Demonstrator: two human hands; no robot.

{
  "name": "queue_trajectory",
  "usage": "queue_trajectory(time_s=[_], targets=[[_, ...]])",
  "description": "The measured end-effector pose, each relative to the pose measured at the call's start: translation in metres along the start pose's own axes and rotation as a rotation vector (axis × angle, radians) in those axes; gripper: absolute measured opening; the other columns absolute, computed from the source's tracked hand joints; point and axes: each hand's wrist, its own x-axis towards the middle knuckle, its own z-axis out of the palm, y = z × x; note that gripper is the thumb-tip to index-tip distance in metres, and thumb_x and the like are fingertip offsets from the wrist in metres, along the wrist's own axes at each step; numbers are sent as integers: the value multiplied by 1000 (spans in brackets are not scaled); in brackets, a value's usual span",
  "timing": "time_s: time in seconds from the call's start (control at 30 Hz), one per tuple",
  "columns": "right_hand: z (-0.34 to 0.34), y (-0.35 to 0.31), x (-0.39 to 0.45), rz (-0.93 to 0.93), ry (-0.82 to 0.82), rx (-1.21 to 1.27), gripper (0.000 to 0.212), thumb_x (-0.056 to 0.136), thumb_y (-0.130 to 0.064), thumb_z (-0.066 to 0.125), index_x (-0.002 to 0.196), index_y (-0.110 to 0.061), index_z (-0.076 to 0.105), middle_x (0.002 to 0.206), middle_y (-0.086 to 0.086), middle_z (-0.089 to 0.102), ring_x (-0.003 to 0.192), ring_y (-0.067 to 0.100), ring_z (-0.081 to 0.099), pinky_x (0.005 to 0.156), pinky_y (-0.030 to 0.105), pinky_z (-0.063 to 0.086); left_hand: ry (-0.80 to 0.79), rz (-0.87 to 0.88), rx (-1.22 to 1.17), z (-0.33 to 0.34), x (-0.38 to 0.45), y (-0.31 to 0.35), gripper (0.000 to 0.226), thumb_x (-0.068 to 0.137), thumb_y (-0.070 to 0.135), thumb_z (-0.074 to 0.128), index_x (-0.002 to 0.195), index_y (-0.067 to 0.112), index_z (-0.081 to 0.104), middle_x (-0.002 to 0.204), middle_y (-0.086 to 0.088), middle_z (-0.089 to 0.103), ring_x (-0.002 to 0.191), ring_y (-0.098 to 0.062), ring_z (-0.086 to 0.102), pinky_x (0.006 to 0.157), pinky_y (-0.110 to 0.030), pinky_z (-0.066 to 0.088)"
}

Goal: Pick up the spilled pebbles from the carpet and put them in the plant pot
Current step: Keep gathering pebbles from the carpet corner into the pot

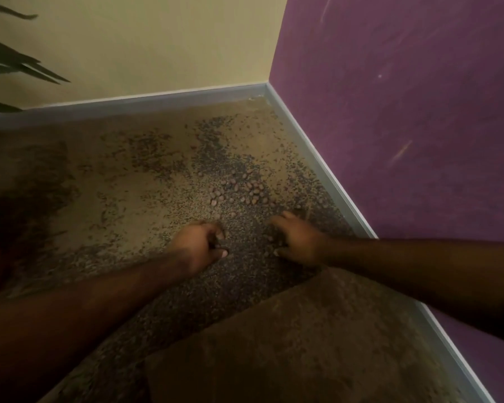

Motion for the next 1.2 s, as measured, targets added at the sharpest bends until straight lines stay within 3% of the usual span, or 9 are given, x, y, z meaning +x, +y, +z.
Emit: queue_trajectory(time_s=[0.17, 0.33, 0.53, 0.7, 0.8, 0.97, 1.07, 1.2], targets=[[8, -3, 15, -44, -122, -117, 45, 85, -3, 54, 126, -18, 47, 125, 9, 36, 107, 29, 47, 84, 34, 43, 11, 54, 27, 7, 10, -5, 13, 74, 28, 78, 75, 23, 66, 81, 16, 58, 76, -3, 59, 64, -16, 39], [12, 24, 8, -87, -97, -29, 31, 74, 6, 54, 95, -16, 55, 107, 3, 45, 89, 22, 50, 79, 41, 48, -18, -7, -22, 8, 23, 2, 8, 75, 25, 77, 72, 21, 70, 72, 12, 69, 69, -4, 65, 65, -19, 48], [3, 33, 9, -97, -61, -11, 21, 78, -1, 62, 95, -14, 65, 105, 2, 53, 94, 19, 54, 83, 34, 47, -81, 101, -128, 31, 26, 54, 10, 75, 26, 78, 85, 24, 74, 79, 9, 67, 72, -8, 63, 65, -19, 47], [4, 35, 1, -228, -111, -15, 21, 76, -3, 63, 95, -13, 66, 103, 3, 55, 91, 19, 55, 80, 31, 46, -138, 100, -18, 50, 33, 72, 15, 82, 27, 71, 95, 22, 75, 97, 1, 72, 88, -14, 65, 74, -19, 43], [13, 34, -8, -318, -201, -72, 18, 81, -5, 59, 99, -9, 62, 109, 7, 52, 95, 23, 54, 81, 35, 46, -167, 98, 55, 48, 37, 74, 15, 84, 27, 68, 95, 19, 75, 99, -3, 71, 92, -18, 65, 81, -25, 49], [19, 35, -9, -381, -195, -108, 14, 85, -9, 56, 97, -9, 63, 109, 9, 54, 96, 27, 55, 82, 40, 46, -256, 91, 149, 45, 42, 83, 14, 84, 18, 63, 92, 17, 74, 95, -8, 73, 88, -24, 68, 79, -30, 53], [14, 37, -10, -312, -172, -53, 19, 81, -2, 57, 97, -8, 65, 108, 9, 55, 96, 25, 55, 80, 31, 43, -263, 44, 84, 44, 43, 83, 12, 76, 15, 72, 88, 19, 75, 90, -2, 73, 84, -16, 68, 76, -26, 54], [-7, 54, -9, -232, -15, -39, 20, 77, 1, 60, 94, -9, 66, 103, 5, 57, 88, 15, 52, 73, 12, 36, -215, -79, -199, 44, 46, 74, 5, 77, 16, 72, 73, 18, 75, 68, 7, 71, 56, -1, 61, 55, -16, 48]])
